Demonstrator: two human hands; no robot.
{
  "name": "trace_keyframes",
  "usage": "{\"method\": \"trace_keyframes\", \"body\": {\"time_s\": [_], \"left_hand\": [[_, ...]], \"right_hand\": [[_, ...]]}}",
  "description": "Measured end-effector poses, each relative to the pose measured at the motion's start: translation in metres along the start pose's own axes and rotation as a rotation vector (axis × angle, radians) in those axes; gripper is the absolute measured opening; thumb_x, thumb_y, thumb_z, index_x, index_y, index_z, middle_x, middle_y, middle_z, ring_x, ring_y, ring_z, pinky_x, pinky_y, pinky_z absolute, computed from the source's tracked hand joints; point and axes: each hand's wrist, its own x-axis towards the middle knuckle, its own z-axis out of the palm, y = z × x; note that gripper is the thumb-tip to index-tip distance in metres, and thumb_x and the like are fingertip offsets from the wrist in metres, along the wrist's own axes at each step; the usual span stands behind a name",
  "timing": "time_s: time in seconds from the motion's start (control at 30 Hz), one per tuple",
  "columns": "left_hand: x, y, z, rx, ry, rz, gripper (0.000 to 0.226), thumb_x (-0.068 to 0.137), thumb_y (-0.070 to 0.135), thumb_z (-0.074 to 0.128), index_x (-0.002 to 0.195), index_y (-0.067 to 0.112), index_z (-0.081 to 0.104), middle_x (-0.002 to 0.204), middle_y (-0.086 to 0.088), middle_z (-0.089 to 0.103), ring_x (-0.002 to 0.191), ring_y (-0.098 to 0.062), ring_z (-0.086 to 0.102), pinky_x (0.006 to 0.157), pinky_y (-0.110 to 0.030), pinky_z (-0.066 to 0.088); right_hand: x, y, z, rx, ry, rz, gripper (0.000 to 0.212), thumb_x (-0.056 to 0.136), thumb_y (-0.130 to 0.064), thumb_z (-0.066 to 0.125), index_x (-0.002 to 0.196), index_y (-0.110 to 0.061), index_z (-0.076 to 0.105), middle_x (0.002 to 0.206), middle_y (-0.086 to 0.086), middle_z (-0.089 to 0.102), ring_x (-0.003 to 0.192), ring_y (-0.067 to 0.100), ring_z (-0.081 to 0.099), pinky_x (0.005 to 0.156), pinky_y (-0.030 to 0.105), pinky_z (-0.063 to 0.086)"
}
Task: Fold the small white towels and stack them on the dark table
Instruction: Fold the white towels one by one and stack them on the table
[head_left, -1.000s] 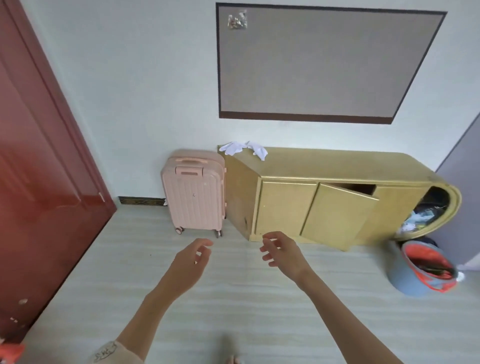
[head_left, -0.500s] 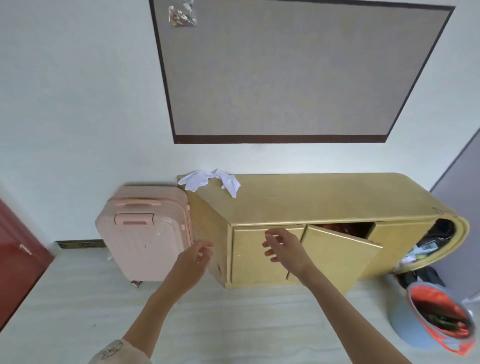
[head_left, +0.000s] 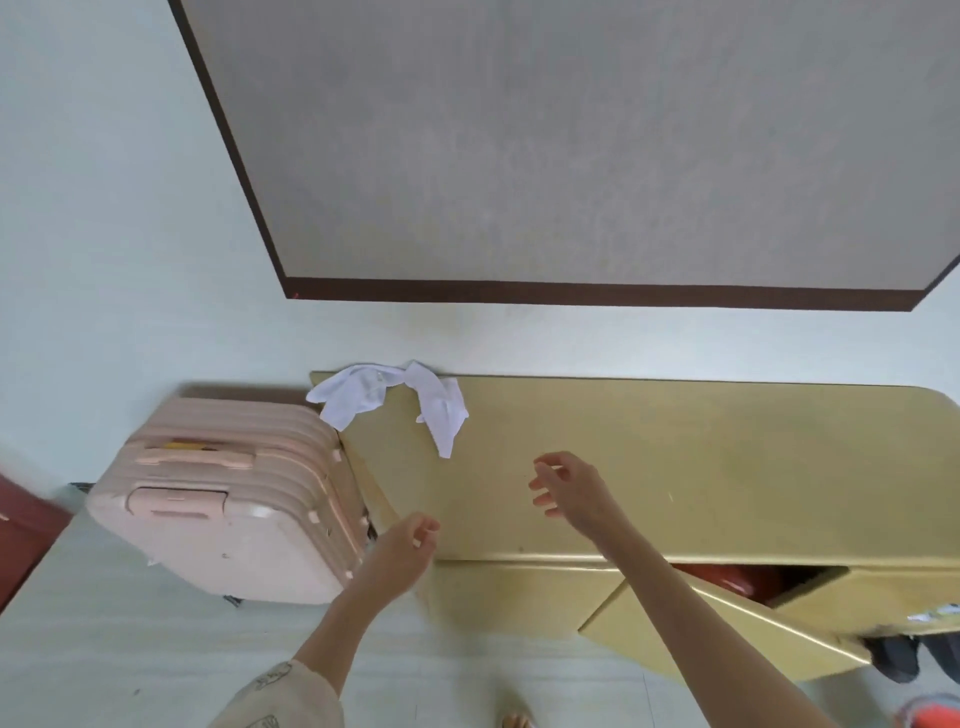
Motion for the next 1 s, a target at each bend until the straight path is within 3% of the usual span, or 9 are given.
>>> {"method": "trace_keyframes", "body": {"time_s": [0.27, 0.37, 0.57, 0.73, 0.83, 0.9, 1.0], "left_hand": [[0.127, 0.009, 0.014, 0.038, 0.016, -0.157, 0.026, 0.092, 0.010, 0.045, 0.115, 0.006, 0.057, 0.116, -0.009, 0.061, 0.105, -0.024, 0.056, 0.089, -0.028, 0.042], [0.170, 0.004, 0.024, 0.095, 0.010, -0.182, 0.032, 0.089, 0.009, 0.048, 0.122, 0.007, 0.052, 0.121, -0.011, 0.055, 0.109, -0.025, 0.053, 0.090, -0.030, 0.039], [0.244, -0.007, 0.034, 0.226, -0.017, -0.257, 0.043, 0.090, 0.021, 0.051, 0.131, 0.010, 0.041, 0.129, -0.012, 0.041, 0.120, -0.029, 0.036, 0.094, -0.038, 0.037], [0.272, -0.018, 0.034, 0.438, -0.017, -0.201, 0.046, 0.083, 0.035, 0.063, 0.116, 0.008, 0.046, 0.118, -0.013, 0.044, 0.105, -0.031, 0.043, 0.082, -0.037, 0.042], [0.274, -0.017, 0.034, 0.443, 0.050, -0.159, 0.023, 0.089, 0.020, 0.055, 0.102, 0.002, 0.056, 0.116, -0.020, 0.049, 0.099, -0.034, 0.048, 0.077, -0.039, 0.044], [0.276, -0.015, 0.030, 0.430, 0.097, -0.107, 0.016, 0.088, 0.013, 0.054, 0.091, -0.002, 0.061, 0.104, -0.021, 0.054, 0.093, -0.036, 0.052, 0.071, -0.041, 0.044], [0.282, -0.012, 0.023, 0.422, 0.082, -0.094, 0.026, 0.087, 0.027, 0.059, 0.096, 0.003, 0.059, 0.103, -0.015, 0.052, 0.094, -0.030, 0.052, 0.072, -0.038, 0.047]], "right_hand": [[0.124, 0.024, 0.001, -0.057, -0.069, 0.119, 0.018, 0.096, -0.015, 0.044, 0.083, -0.021, 0.054, 0.080, 0.006, 0.063, 0.060, 0.014, 0.056, 0.053, 0.019, 0.043], [0.155, 0.039, 0.007, -0.074, -0.066, 0.181, 0.016, 0.096, -0.015, 0.044, 0.086, -0.020, 0.055, 0.075, 0.001, 0.062, 0.060, 0.012, 0.056, 0.051, 0.014, 0.043], [0.220, 0.059, 0.023, -0.099, -0.088, 0.286, 0.012, 0.096, -0.016, 0.044, 0.094, -0.017, 0.056, 0.079, 0.003, 0.063, 0.060, 0.014, 0.057, 0.061, 0.025, 0.045], [0.251, 0.052, 0.030, -0.126, -0.104, 0.298, 0.012, 0.095, -0.019, 0.044, 0.094, -0.020, 0.056, 0.081, -0.001, 0.063, 0.070, 0.018, 0.060, 0.072, 0.036, 0.051], [0.258, 0.051, 0.033, -0.161, -0.139, 0.312, 0.011, 0.095, -0.020, 0.046, 0.094, -0.022, 0.057, 0.084, -0.001, 0.064, 0.074, 0.019, 0.062, 0.073, 0.035, 0.051], [0.262, 0.050, 0.034, -0.182, -0.150, 0.312, 0.012, 0.095, -0.020, 0.046, 0.096, -0.021, 0.058, 0.086, 0.002, 0.065, 0.074, 0.020, 0.063, 0.073, 0.033, 0.050], [0.269, 0.043, 0.034, -0.190, -0.167, 0.305, 0.017, 0.095, -0.020, 0.045, 0.102, -0.017, 0.061, 0.089, 0.001, 0.065, 0.081, 0.022, 0.063, 0.076, 0.034, 0.050]]}}
